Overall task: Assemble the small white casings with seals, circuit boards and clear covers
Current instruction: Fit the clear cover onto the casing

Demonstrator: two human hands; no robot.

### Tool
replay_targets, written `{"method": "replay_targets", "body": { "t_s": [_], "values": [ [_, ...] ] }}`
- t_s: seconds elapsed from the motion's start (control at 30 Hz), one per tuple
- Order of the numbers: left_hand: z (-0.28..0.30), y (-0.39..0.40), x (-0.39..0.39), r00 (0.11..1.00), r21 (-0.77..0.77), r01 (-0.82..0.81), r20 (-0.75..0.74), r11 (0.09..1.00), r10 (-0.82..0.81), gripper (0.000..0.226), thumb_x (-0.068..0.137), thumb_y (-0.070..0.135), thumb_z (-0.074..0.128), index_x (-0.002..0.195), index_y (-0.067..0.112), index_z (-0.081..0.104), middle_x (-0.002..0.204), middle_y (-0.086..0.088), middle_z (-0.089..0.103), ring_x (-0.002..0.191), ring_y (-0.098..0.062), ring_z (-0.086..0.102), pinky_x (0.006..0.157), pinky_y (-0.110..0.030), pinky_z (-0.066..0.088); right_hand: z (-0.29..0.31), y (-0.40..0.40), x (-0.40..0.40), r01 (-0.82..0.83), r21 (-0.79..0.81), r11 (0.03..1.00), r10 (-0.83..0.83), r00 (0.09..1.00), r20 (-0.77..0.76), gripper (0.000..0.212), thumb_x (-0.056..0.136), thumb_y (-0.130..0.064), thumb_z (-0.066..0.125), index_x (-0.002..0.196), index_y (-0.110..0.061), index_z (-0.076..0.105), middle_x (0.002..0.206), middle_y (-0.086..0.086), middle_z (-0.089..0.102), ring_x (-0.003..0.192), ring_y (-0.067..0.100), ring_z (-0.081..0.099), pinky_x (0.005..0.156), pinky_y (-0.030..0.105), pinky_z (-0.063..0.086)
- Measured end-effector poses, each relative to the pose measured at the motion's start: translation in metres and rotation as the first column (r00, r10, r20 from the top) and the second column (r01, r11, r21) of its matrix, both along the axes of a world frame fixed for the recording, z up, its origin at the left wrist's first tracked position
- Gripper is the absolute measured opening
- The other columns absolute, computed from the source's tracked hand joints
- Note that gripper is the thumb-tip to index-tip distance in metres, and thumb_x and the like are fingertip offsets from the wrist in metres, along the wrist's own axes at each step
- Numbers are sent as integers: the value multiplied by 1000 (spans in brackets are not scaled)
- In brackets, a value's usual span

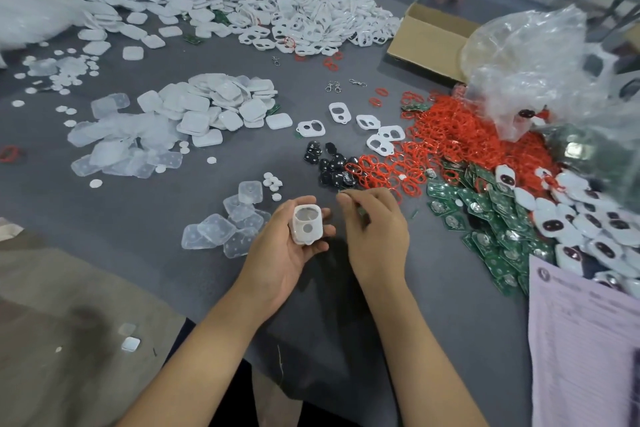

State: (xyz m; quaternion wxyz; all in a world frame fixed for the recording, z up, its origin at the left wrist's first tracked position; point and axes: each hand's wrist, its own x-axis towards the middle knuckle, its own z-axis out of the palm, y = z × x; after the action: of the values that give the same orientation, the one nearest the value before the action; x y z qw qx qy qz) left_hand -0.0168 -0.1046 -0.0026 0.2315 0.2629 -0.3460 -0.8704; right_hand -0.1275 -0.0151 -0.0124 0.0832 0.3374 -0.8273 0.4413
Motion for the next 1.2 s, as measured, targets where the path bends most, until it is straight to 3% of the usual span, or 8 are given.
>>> {"method": "replay_targets", "body": {
  "t_s": [0.1, 0.27, 0.43, 0.53, 0.67, 0.77, 1.07, 1.2],
  "values": [
    [0, 1, 0, 1000, -15, 16, 10, 1000, -16, 38, 111, 32, 30, 120, 9, 59, 106, -16, 71, 81, -21, 72, 72, -32, 58, 4, 10, 2, -90, -226, 970, 110, 991, 80, 11, 97, -16, 72, 104, -17, 79, 95, -9, 71, 85, -1, 63, 72, 10, 44],
    [1, 1, 1, 998, -2, 60, -10, 998, -60, 60, 113, 43, 16, 134, -1, 52, 127, -22, 69, 117, -30, 69, 91, -38, 60, 8, 7, 17, -179, -280, 943, 260, 922, 286, 22, 92, -15, 77, 106, -32, 76, 92, -15, 74, 80, 10, 70, 68, 17, 52],
    [-2, -2, 2, 996, 25, 89, -23, 996, -88, 63, 112, 44, 17, 137, -3, 51, 124, -22, 67, 113, -28, 66, 96, -40, 56, 7, 3, 19, -282, -219, 934, 315, 940, 132, 15, 88, -11, 81, 99, -22, 81, 100, -5, 63, 92, 7, 63, 75, 13, 46],
    [-2, -1, 1, 995, -13, 98, -15, 995, -98, 52, 113, 38, 22, 123, 4, 60, 115, -19, 70, 100, -25, 70, 90, -42, 55, 9, 7, 14, -187, -158, 970, 206, 972, 110, 14, 94, -17, 76, 107, -22, 80, 103, -4, 59, 95, 6, 60, 78, 11, 42],
    [-6, 0, 0, 993, -122, 104, 67, 987, -96, 26, 110, 20, 40, 121, 8, 61, 106, -14, 75, 84, -18, 73, 71, -27, 59, 12, 28, -8, 150, -117, 982, -148, 989, 21, 10, 100, -22, 68, 100, -20, 78, 94, -7, 66, 74, -2, 54, 64, 7, 36],
    [-11, 0, 2, 987, -242, 136, 113, 961, -111, 20, 109, 13, 46, 122, 10, 61, 103, -8, 77, 80, -13, 72, 68, -22, 57, 6, 48, -20, 297, 88, 951, -301, 953, 35, 13, 101, -30, 63, 101, -28, 76, 91, -14, 63, 76, 6, 51, 61, 20, 35],
    [-12, -4, 1, 984, -293, 170, 105, 941, -145, 18, 103, 29, 56, 113, 18, 66, 104, -7, 76, 76, -11, 66, 68, -22, 56, 4, 41, -38, 234, 301, 925, -232, 972, -44, 28, 102, -36, 58, 129, -36, 66, 112, -8, 62, 99, 20, 64, 70, 33, 46],
    [-8, -1, -5, 980, -202, 189, 95, 961, -173, 19, 109, 22, 47, 112, 15, 65, 100, -7, 77, 75, -11, 70, 67, -22, 57, 3, 36, -53, 257, 380, 889, -259, 965, -46, 20, 104, -38, 55, 116, -32, 71, 111, -7, 61, 93, 20, 64, 66, 30, 34]
  ]
}}
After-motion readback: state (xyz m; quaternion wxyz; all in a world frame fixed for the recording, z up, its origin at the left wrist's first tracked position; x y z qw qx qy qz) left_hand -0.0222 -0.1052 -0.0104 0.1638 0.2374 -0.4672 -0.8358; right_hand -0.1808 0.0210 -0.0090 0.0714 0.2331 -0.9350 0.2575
